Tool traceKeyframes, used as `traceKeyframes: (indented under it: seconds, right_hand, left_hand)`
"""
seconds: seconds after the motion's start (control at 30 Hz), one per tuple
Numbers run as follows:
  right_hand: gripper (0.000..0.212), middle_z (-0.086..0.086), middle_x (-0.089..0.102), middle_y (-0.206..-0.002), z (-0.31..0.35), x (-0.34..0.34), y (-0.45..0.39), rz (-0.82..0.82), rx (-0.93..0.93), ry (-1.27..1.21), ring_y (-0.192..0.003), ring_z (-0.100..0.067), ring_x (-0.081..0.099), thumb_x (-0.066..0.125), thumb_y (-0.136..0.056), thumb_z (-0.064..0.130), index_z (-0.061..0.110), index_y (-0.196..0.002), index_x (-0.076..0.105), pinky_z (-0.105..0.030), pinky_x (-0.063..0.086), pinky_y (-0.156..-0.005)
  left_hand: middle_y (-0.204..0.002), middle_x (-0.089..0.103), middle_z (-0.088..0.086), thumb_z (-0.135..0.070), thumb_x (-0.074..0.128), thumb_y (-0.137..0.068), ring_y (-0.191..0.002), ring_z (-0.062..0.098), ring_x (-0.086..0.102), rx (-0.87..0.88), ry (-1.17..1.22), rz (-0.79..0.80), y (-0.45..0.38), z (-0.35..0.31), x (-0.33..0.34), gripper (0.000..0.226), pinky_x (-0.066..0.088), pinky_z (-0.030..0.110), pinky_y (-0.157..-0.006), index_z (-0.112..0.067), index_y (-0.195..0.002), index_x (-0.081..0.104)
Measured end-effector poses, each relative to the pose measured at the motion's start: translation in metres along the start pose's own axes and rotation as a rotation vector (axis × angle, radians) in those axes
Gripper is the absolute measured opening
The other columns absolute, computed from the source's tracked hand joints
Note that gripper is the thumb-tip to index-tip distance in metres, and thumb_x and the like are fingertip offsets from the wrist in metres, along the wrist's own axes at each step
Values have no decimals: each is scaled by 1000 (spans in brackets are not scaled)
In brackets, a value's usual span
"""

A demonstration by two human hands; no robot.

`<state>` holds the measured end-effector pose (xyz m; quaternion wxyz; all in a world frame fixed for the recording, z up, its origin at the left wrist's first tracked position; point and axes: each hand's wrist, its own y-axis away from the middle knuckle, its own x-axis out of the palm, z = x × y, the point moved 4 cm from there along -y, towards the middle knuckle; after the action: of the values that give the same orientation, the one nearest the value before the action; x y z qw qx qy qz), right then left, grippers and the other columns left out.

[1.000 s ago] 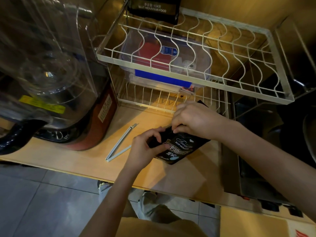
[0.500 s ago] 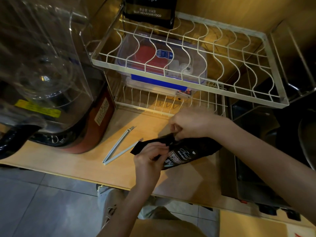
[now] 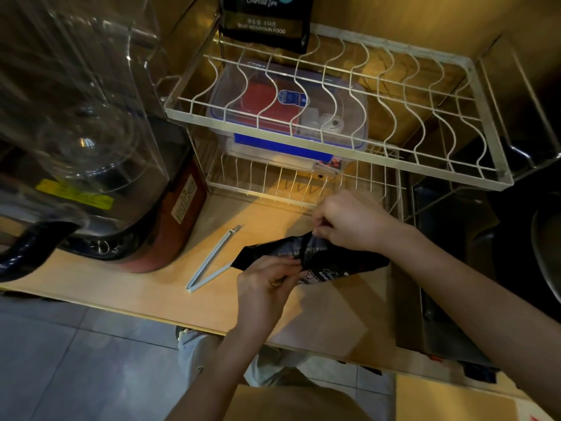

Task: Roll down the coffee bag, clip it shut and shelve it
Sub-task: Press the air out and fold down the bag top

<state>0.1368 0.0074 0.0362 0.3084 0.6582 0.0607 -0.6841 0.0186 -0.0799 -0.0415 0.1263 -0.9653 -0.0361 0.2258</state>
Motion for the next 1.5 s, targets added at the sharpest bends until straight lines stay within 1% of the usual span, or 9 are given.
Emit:
traceKeyframes:
  seconds: [0.33,0.53,0.63,0.77,0.9,1.03,1.23,1.33,1.5]
  right_hand:
    - [13,-6,63,-92,14,7,6,57,-67,119,-83,-24,58,48,-88,19,11,-90,58,-42,53,-73]
    - [27,-7,61,-97,21,15,3,107,-57,149,-88,-25,58,56,-86,35,10,-94,56,-40,51,-71]
    - [12,-9,62,-100,28,24,3,104,-95,185,-90,-27,60,57,-86,17,9,-95,55,-37,51,-68]
    - [22,-13,59,-112,28,33,1,91,-25,192,-103,-29,55,54,-85,8,5,-107,51,-33,40,-65]
    - [6,-9,65,-91,25,28,-1,38,90,169,-86,-27,61,56,-85,12,9,-87,61,-31,38,-57]
    - [6,-9,66,-87,29,27,-1,9,89,150,-83,-28,62,57,-84,8,9,-80,61,-29,38,-57]
    - [9,-9,65,-90,40,22,5,0,-77,254,-86,-27,59,51,-85,3,8,-82,59,-30,33,-53]
    - [11,-11,65,-90,44,17,7,-1,-158,275,-86,-28,59,49,-85,2,6,-84,60,-32,35,-54]
    - [16,-7,65,-90,45,16,8,57,-227,261,-85,-25,60,46,-89,8,8,-87,62,-33,48,-68]
  left_hand:
    - [-76,72,6,-10,73,-71,-83,6,57,80,-65,-14,15,-3,11,7,48,18,-74,-6,-75,71]
    - [-75,71,7,-4,72,-71,-82,6,57,114,-84,-34,23,4,13,4,48,16,-73,-5,-74,70]
    - [-79,71,7,-4,71,-73,-84,5,58,108,-65,-37,24,4,15,6,49,16,-76,-6,-79,70]
    - [-80,70,10,-1,67,-74,-83,5,56,78,-67,-55,21,7,15,4,46,15,-74,-5,-76,67]
    - [-83,70,9,-1,66,-76,-85,4,55,64,-43,-54,21,9,13,4,44,14,-75,-5,-76,65]
    - [-87,71,5,-5,65,-79,-91,4,54,74,-21,-17,21,7,11,3,41,10,-82,-7,-80,66]
    - [-92,69,2,-16,66,-78,-108,12,47,110,-102,31,17,5,12,4,37,46,-102,-13,-76,66]
    - [-113,56,3,-22,67,-77,-119,20,38,93,-106,-6,17,2,11,7,29,37,-107,-15,-77,65]
    - [-118,48,-23,-18,66,-77,-108,-7,47,-160,193,77,19,10,18,4,41,51,-100,-14,-75,67]
